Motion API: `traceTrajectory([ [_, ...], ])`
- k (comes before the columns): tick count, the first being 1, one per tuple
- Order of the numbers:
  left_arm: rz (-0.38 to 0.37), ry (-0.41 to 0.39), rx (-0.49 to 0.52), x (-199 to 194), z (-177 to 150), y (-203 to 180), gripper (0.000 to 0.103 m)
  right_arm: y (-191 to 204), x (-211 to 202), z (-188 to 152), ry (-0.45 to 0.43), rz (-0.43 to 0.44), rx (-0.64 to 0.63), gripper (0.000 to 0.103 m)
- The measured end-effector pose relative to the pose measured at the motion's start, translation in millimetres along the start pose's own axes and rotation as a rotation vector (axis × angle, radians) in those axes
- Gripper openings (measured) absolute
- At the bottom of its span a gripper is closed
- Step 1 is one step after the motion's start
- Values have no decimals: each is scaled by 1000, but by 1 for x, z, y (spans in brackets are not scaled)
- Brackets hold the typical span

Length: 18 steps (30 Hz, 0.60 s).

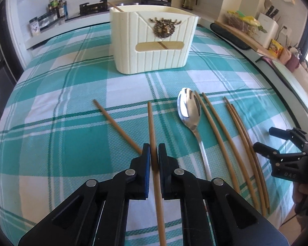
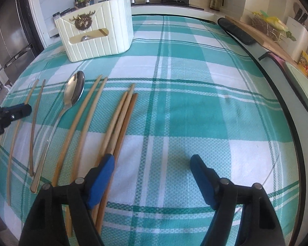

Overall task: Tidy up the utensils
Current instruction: 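Grasp a wooden chopstick with the left tool while the right tool grasps another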

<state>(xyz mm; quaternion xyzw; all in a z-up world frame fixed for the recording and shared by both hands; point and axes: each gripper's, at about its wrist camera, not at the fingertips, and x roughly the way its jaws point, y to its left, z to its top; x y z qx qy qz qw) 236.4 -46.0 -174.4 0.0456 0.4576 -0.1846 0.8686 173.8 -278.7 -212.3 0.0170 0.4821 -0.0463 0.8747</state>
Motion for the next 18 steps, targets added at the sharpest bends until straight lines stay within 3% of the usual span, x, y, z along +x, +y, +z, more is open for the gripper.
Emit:
traceTrajectory([
  [5, 34, 0, -60, -3, -9, 26, 6, 15, 7, 5, 46, -41, -95, 76],
  [7, 43, -1, -88, -3, -13, 35, 7, 17, 6, 7, 25, -59, -98, 76],
  [16, 66, 30, -142, 1, -30, 69, 9, -12, 2, 4, 55, -139, -75, 76],
  [18, 41, 37, -165, 0, -31, 77, 26, -19, 1, 3, 65, -148, -81, 76],
])
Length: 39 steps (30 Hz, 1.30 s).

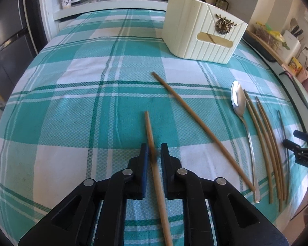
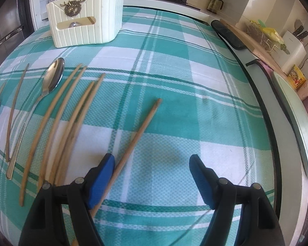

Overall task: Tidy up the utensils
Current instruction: 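Grasp a wooden chopstick with the left tool while the right tool grasps another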

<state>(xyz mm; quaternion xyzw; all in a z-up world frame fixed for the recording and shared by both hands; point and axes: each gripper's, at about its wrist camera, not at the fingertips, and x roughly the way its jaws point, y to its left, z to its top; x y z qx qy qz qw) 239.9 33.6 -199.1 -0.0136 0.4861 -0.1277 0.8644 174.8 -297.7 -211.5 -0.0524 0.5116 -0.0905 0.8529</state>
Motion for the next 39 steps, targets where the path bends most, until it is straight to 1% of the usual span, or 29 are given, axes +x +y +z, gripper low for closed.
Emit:
traceTrajectory([
  [1, -11, 0, -12, -2, 0, 3, 33, -3, 0, -1, 5, 5, -2, 76],
  [2, -21, -2, -25, -4, 0, 7, 45, -6, 0, -1, 10, 17, -2, 77],
  [3, -30, -5, -36, -6, 0, 10, 54, -9, 2, -1, 18, 35, 2, 78],
  [5, -41, 5, -46, -9, 1, 14, 58, -18, 6, -1, 47, 92, 38, 78],
  [7, -32, 36, -18, -5, 1, 11, 60, -28, 10, -2, 76, 146, 85, 83],
  [8, -15, 47, 10, -3, 1, 7, 60, -27, 11, -2, 90, 147, 68, 85],
  [10, 22, 58, 69, 0, -1, 0, 60, -27, 12, 1, 120, 158, 59, 85],
  [12, 54, 62, 105, 2, -2, -4, 60, -27, 13, 5, 127, 155, 57, 83],
  [13, 64, 66, 112, 4, -1, -4, 60, -26, 13, 8, 113, 159, 57, 79],
  [14, 70, 70, 116, 4, 0, -4, 59, -24, 15, 12, 101, 161, 52, 71],
  [15, 77, 76, 120, 5, 2, -5, 55, -23, 15, 16, 87, 159, 44, 59],
  [16, 80, 79, 123, 5, 3, -4, 52, -22, 16, 22, 73, 162, 45, 50],
  [17, 78, 82, 125, 5, 4, -3, 45, -21, 16, 27, 71, 160, 46, 34],
  [18, 75, 88, 127, 4, 5, -2, 39, -20, 18, 32, 77, 160, 42, 20],
  [19, 72, 92, 128, 3, 5, -1, 37, -18, 18, 36, 84, 167, 29, 16],
  [21, 68, 97, 127, 2, 5, 1, 36, -10, 17, 39, 95, 168, -44, 15],
  [24, 61, 98, 119, 0, 3, 4, 36, 5, 12, 33, 100, 113, -238, 10],
  [26, 50, 102, 108, -1, 3, 8, 36, 8, 10, 29, 112, 61, -321, 8],
  [27, 39, 106, 97, -1, 5, 10, 36, 5, 9, 26, 111, 45, -337, 8],
  [29, 14, 115, 79, 0, 10, 14, 37, -4, 9, 28, 107, 53, -311, 9],
  [31, -22, 130, 54, 1, 15, 21, 39, -16, 10, 32, 101, 112, -232, 9],
  [33, -43, 148, 41, 2, 18, 25, 50, -25, 12, 34, 113, 159, -167, 10],
  [34, -45, 156, 48, 3, 19, 24, 51, -26, 13, 33, 115, 169, -151, 10],
  [35, -42, 162, 61, 4, 20, 22, 52, -27, 13, 32, 118, 175, -143, 11],
  [39, 13, 168, 134, 11, 23, 7, 51, -27, 16, 34, 143, 188, -135, 17],
])
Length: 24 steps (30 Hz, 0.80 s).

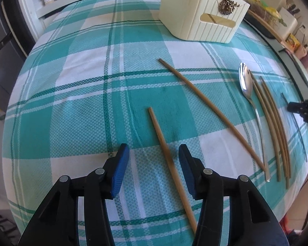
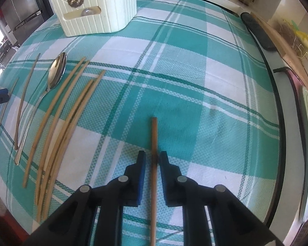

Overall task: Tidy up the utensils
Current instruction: 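Grasp a wooden chopstick with the left tool while the right tool grasps another, then carry both chopsticks over the cream caddy and lower them inside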

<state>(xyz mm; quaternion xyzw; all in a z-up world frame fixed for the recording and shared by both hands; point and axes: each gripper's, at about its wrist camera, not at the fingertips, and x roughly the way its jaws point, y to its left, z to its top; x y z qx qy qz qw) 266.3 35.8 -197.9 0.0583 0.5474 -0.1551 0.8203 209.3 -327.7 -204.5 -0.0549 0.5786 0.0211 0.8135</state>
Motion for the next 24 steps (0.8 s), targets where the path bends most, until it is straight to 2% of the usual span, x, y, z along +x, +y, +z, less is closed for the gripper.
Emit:
traceTrajectory([
  [1, 12, -1, 4, 2, 3, -2, 50, 0, 1, 2, 3, 2, 0, 17],
  [3, 22, -8, 6, 5, 9, -5, 30, -2, 3, 7, 4, 18, 17, 18],
  [4, 29, -12, 10, 6, 13, -6, 25, -4, 6, 11, 4, 29, 31, 18],
  [5, 26, -15, 11, 8, 16, -7, 10, -5, 8, 15, 3, 33, 39, 17],
  [6, 17, -15, 11, 9, 19, -7, 7, -5, 9, 20, 7, 32, 44, 14],
  [8, 2, -27, 7, 9, 26, -7, 5, -2, 11, 28, 2, 33, 44, 6],
  [12, -28, -128, -27, -19, 36, -4, 3, 3, 6, 38, -60, 27, 54, 6],
  [15, -73, -253, -50, -66, 38, 0, 3, 11, -29, 38, -203, 86, 72, 6],
  [19, -120, -384, -40, -124, 37, 0, 3, 32, -96, 34, -400, 119, 31, 6],
  [24, -174, -478, -24, -168, 34, -5, 3, 51, -162, 23, -572, 132, -10, 6],
])
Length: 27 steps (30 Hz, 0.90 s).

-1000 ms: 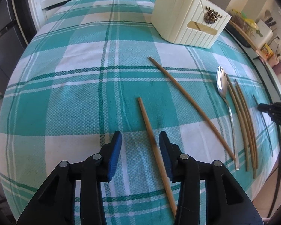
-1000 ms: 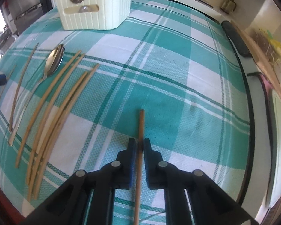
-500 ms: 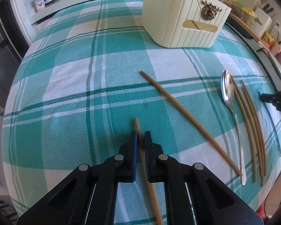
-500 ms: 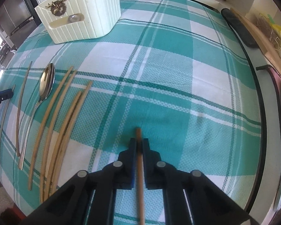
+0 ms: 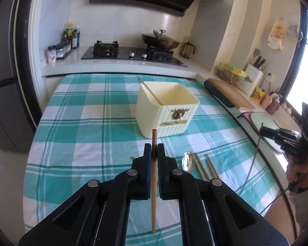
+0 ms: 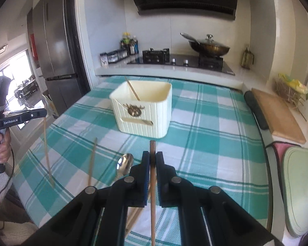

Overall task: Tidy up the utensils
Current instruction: 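Carry both chopsticks over the cream caddy and lower them inside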

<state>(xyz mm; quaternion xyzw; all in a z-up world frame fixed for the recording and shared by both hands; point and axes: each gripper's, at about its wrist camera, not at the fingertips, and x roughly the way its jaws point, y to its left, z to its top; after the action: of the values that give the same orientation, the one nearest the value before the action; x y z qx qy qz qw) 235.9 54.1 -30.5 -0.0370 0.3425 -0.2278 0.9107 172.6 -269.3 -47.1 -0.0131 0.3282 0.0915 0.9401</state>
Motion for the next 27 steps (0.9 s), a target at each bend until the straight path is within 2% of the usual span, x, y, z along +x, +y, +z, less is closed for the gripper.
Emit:
traceTrajectory([
  [8, -55, -90, -23, -22, 28, -9, 3, 29, -38, 30, -156, 7, -20, 6],
  [12, -89, -124, -24, -26, 66, -14, 3, 29, -37, 62, -216, -8, -23, 6],
  [15, -107, -173, -22, -30, 109, -18, 3, 24, -34, 100, -265, -8, -20, 6],
  [19, -77, -267, -10, -28, 163, -24, 3, 20, -29, 152, -358, -19, -27, 6],
  [23, 2, -349, 3, -2, 201, -30, 3, 20, -13, 191, -455, -36, -25, 6],
  [25, 39, -358, 9, 22, 209, -30, 3, 20, 3, 200, -490, -45, -26, 6],
  [27, 64, -341, 7, 51, 211, -28, 3, 17, 27, 204, -466, -38, -11, 6],
])
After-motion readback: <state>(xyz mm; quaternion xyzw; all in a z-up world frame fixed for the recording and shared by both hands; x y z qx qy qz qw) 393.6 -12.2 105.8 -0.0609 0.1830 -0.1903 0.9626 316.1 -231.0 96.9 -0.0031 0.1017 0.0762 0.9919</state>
